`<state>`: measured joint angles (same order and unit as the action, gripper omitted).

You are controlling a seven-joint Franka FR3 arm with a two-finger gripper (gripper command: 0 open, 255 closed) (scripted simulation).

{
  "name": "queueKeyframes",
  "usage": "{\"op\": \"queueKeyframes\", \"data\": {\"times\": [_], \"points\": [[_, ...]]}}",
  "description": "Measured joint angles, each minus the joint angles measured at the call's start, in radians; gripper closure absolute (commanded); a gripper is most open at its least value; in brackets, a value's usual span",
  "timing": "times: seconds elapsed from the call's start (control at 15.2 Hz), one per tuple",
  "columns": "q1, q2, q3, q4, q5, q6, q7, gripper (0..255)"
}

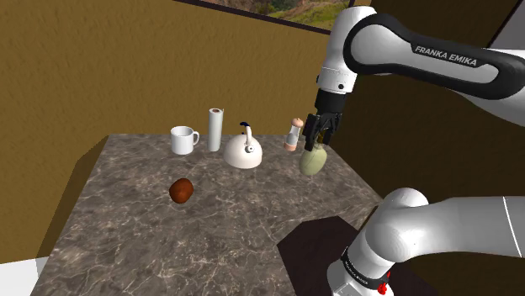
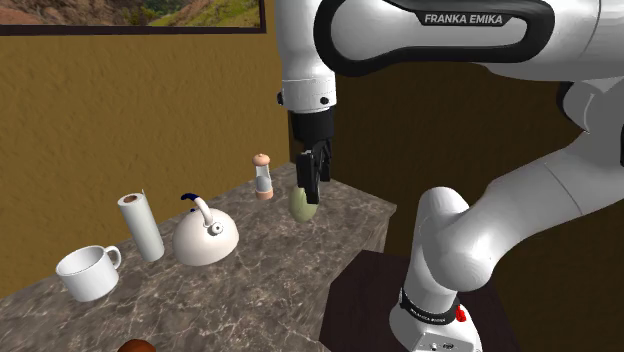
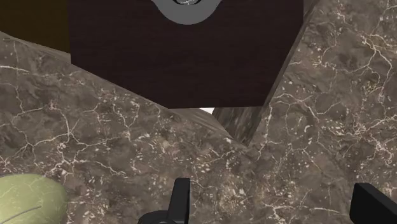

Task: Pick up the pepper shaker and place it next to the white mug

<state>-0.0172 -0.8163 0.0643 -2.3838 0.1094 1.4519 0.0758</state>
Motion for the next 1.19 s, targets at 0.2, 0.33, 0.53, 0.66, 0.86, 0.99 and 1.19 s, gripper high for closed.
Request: {"op": "queueKeyframes", "data": {"times": [0.2,0.33,0.53,0.66,0.86,0.99,1.19], "points": [[-0.01,0.021,-0.014,-0.003,-0.02,0.027,-0.019,0],[-0.024,0.058,-0.035,0.002,-0.049,0.063,-0.046,0],[-0.047,0.116,-0.069,-0.009,-0.094,0.141,-0.088,0],[-0.062,0.163,-0.092,0.002,-0.122,0.185,-0.115,0],[-0.081,0.239,-0.122,0.025,-0.157,0.251,-0.149,0],[-0.094,0.289,-0.142,0.046,-0.178,0.29,-0.171,0],[-0.114,0.381,-0.177,0.09,-0.207,0.354,-0.209,0]]}}
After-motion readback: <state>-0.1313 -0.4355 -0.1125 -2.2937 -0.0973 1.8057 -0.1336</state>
